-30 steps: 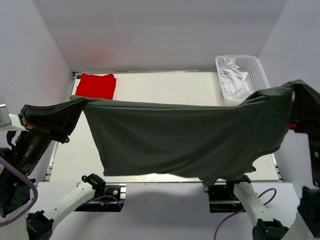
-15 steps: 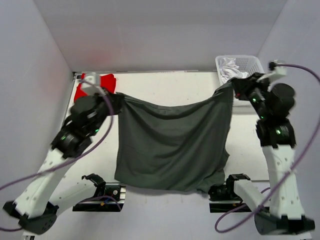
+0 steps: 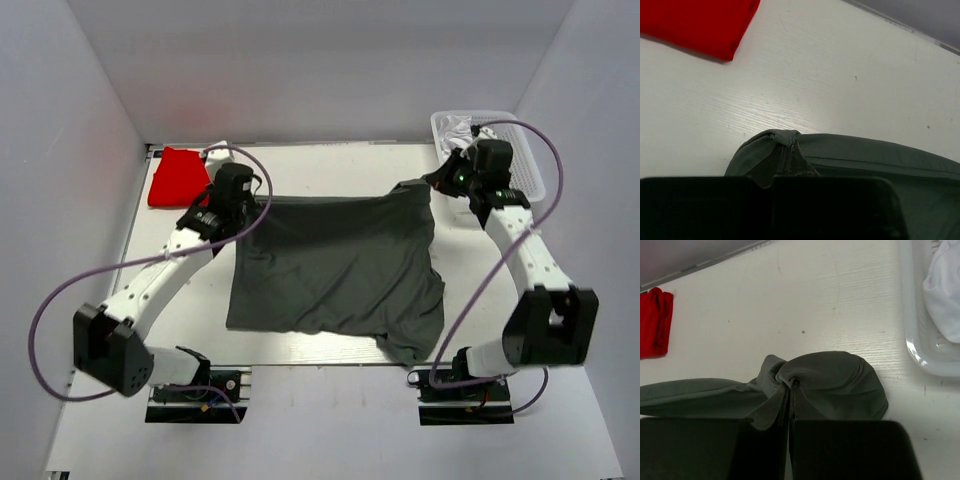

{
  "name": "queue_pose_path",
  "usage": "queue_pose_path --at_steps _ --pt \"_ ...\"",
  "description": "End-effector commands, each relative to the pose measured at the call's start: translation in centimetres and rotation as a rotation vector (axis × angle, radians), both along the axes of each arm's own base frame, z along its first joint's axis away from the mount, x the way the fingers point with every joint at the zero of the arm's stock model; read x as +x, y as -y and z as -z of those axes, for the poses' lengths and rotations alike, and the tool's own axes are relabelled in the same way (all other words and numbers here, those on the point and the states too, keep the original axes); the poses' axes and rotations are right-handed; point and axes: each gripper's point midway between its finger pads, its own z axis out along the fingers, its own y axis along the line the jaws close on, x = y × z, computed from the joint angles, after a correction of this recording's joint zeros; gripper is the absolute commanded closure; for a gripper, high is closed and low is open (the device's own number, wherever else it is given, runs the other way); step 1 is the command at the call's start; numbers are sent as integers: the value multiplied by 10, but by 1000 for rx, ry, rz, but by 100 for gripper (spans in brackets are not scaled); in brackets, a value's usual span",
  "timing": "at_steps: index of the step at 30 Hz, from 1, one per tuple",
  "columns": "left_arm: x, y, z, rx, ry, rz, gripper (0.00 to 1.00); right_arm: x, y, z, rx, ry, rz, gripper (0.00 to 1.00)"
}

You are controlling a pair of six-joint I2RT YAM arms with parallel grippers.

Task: Fold and stack the t-shirts
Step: Flatten out the tshirt, then fold the flattened tshirt in 1/3 of the way

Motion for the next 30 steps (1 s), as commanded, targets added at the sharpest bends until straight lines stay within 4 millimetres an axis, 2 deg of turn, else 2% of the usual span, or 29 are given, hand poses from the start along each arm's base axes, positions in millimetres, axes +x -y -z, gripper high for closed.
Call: queue_pose_path --at_steps 1,2,3,4,5,6,7,8,9,10,11,12,13,15,16,17,19,21,22,23,24,25,29,30 --pt "39 -1 -3 -19 48 12 100 37 0 -36 -7 112 -10 100" --pt "48 0 1 -15 41 23 100 44 -1 -22 -11 78 -16 100" --pt "60 2 3 -14 45 35 100 50 0 -27 -18 90 -20 100" --pt "79 9 13 -8 22 63 100 60 -2 -24 -21 80 -24 100" --pt "90 4 18 6 8 61 100 67 -3 -13 -19 56 -32 100" --pt "106 8 8 12 32 86 100 81 -4 -18 -30 74 -40 100" --pt "116 7 13 20 22 93 100 90 -5 -7 -33 53 -45 100" --pt "130 1 38 37 -28 83 100 95 -7 -3 -33 48 -56 100" --pt "139 -1 45 33 -39 83 100 101 -8 -1 -37 45 -59 100" --pt "150 2 40 12 -25 99 100 117 -8 -7 -43 65 -59 100" --pt "161 -8 64 13 -70 87 100 124 -5 13 -51 18 -54 100" --pt "167 -7 71 -4 -83 106 100 132 -7 4 -52 39 -55 100" --pt "176 -8 70 -17 -77 111 100 141 -5 15 -64 11 -52 100" --pt "187 -13 83 -49 -97 133 100 154 -5 44 -72 -41 -48 100" --pt "197 -13 91 -61 -97 144 100 163 -6 31 -75 -4 -51 100" --pt "202 -13 94 -73 -96 153 100 169 -8 51 -79 -29 -62 100" --pt "215 -8 103 -107 -78 195 100 178 -14 45 -94 12 -87 100" --pt "225 -5 106 -124 -56 231 100 188 -17 62 -103 8 -104 100" --pt "230 -8 107 -130 -54 232 100 190 -19 62 -102 11 -109 100" --pt "234 -11 112 -146 -64 230 100 193 -20 76 -103 -6 -115 100" --pt "237 -4 124 -163 -82 259 100 198 -22 75 -111 10 -124 100" --pt "242 -8 120 -169 -76 259 100 202 -25 69 -112 29 -128 100" --pt "246 -6 124 -192 -70 290 100 208 -31 76 -122 23 -149 100" --pt "247 -12 124 -192 -69 281 100 206 -31 75 -124 24 -152 100"
